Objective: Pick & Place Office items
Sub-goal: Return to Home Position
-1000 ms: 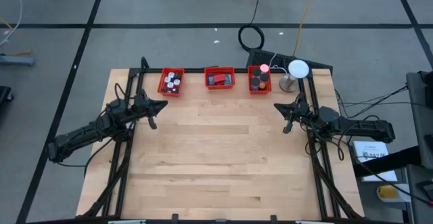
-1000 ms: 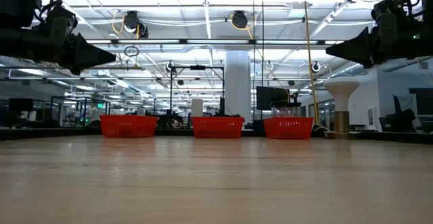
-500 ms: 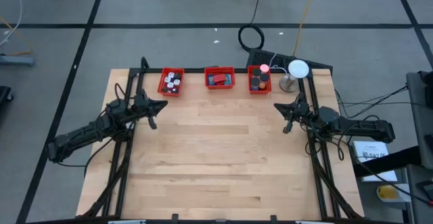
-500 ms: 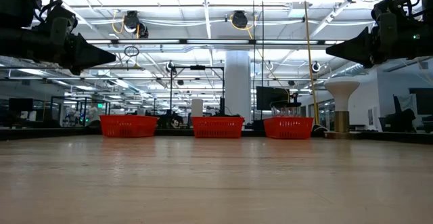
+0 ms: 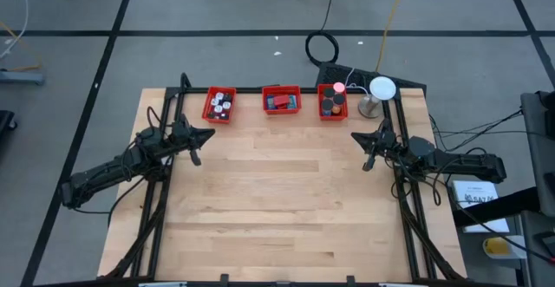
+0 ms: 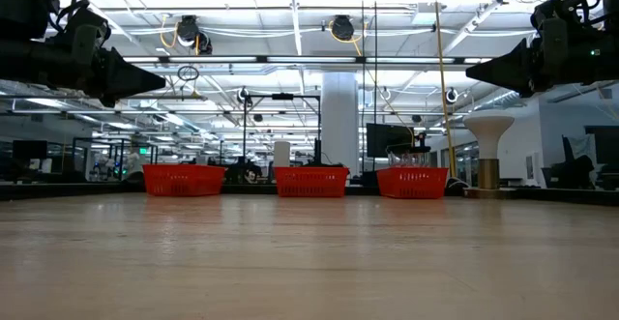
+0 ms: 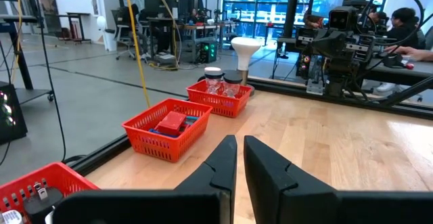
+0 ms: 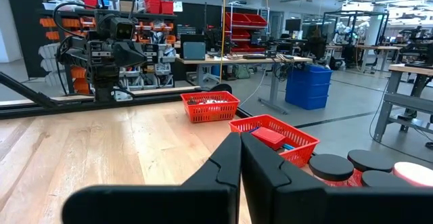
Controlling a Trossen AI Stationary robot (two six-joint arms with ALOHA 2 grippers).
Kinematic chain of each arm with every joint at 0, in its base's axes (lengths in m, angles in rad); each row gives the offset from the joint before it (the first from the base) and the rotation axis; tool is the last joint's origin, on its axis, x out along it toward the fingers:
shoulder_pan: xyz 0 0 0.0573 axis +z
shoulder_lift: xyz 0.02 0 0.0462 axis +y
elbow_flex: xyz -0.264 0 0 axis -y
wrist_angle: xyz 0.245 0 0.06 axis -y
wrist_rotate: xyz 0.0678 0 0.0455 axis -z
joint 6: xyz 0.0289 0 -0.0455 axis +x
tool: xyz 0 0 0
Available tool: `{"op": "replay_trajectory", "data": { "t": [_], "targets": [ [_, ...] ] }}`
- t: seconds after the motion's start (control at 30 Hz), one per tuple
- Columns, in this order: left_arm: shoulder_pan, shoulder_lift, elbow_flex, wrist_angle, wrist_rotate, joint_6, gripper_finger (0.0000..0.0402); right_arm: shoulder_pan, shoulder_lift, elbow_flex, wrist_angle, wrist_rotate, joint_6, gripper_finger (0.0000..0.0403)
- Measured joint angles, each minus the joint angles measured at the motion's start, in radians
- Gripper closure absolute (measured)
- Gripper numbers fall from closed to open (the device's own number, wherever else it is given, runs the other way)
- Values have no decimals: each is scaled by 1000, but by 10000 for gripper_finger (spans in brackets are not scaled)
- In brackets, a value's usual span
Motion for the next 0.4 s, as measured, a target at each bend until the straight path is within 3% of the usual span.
{"op": "replay_trajectory", "data": {
  "t": [0.4],
  "targets": [
    [0, 0, 0, 0, 0, 0, 369, 0, 0, 0, 0, 0, 0, 403]
  ]
}}
